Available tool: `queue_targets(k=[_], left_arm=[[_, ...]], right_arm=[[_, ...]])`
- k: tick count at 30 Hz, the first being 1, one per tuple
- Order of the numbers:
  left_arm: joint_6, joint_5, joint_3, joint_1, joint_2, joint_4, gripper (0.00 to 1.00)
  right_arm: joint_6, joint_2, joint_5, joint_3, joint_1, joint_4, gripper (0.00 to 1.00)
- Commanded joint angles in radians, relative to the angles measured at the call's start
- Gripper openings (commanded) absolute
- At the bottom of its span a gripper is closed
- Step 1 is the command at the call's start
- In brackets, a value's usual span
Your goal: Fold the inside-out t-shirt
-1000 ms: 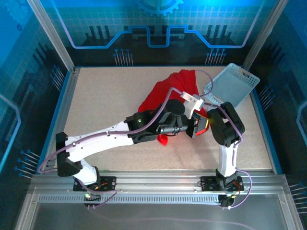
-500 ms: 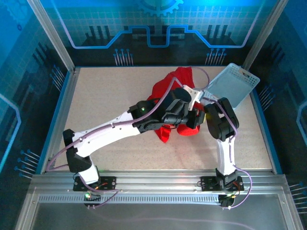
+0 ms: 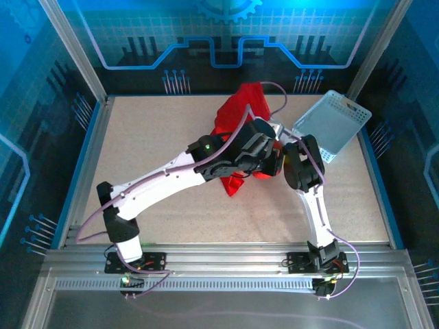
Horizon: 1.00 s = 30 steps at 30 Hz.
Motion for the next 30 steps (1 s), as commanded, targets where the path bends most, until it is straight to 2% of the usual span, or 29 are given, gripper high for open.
queue_targets(k=[1, 4, 10, 13, 17, 21, 30], left_arm=[[0.016, 0.456, 0.061, -0.149, 0.151, 0.576, 0.0], [0.04, 0.418, 0.044, -0.143, 0.13, 0.56, 0.0], [0.08, 0.343, 0.002, -0.135, 0.088, 0.54, 0.0], [0.091, 0.33, 0.001, -0.133, 0.077, 0.53, 0.0], [0.103, 0.308, -0.003, -0.126, 0.064, 0.525, 0.0], [0.111, 0.287, -0.015, -0.116, 0.045, 0.521, 0.0], [0.124, 0.183, -0.142, -0.027, -0.074, 0.507, 0.0]], right_arm=[[-0.042, 0.159, 0.025, 0.155, 0.141, -0.214, 0.81], [-0.041, 0.217, 0.085, 0.252, 0.153, -0.312, 0.81], [-0.013, 0.275, 0.115, 0.371, 0.152, -0.425, 0.76], [-0.008, 0.289, 0.095, 0.395, 0.152, -0.448, 0.76], [0.028, 0.326, 0.081, 0.465, 0.157, -0.563, 0.74], [0.059, 0.252, 0.076, 0.329, 0.17, -0.519, 0.71], [0.123, -0.03, 0.059, -0.191, 0.169, -0.247, 0.55]])
